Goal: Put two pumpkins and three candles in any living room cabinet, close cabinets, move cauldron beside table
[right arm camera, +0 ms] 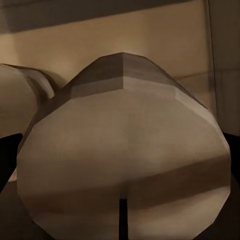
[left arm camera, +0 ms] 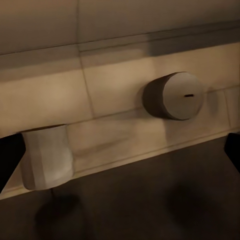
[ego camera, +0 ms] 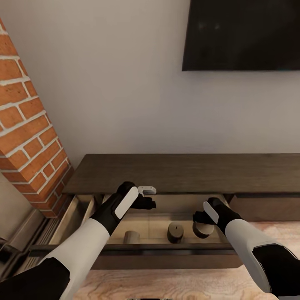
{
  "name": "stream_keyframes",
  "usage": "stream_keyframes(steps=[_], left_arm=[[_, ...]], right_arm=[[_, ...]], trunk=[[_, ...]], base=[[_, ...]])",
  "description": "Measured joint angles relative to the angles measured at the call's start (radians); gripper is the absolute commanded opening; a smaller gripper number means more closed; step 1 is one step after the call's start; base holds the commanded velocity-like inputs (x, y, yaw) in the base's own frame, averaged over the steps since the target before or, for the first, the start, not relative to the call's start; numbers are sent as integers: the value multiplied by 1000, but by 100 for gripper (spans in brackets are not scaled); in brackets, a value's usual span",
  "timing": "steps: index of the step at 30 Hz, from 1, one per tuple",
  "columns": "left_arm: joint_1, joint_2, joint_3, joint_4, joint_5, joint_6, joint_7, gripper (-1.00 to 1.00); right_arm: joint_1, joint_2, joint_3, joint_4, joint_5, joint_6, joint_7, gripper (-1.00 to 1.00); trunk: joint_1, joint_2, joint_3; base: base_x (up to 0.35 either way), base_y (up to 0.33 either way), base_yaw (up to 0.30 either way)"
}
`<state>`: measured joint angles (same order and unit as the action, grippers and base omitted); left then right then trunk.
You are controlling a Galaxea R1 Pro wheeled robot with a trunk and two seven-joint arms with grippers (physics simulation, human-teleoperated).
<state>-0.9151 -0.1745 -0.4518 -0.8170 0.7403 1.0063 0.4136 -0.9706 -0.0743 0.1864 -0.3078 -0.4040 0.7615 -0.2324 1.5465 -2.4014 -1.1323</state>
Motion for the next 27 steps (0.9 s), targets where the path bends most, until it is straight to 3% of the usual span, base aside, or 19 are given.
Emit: stream_keyframes(steps=[6, 27], left_arm=[[0, 0, 0, 0, 0, 0, 0, 100], [0, 0, -2, -2, -1, 0, 0, 100]], right_arm=[[0, 0, 0, 0, 0, 0, 0, -100], [0, 0, 0, 0, 0, 0, 2, -100]], trunk=[[23, -42, -19], [23, -42, -29]], base=[[0, 0, 0], [0, 0, 0]])
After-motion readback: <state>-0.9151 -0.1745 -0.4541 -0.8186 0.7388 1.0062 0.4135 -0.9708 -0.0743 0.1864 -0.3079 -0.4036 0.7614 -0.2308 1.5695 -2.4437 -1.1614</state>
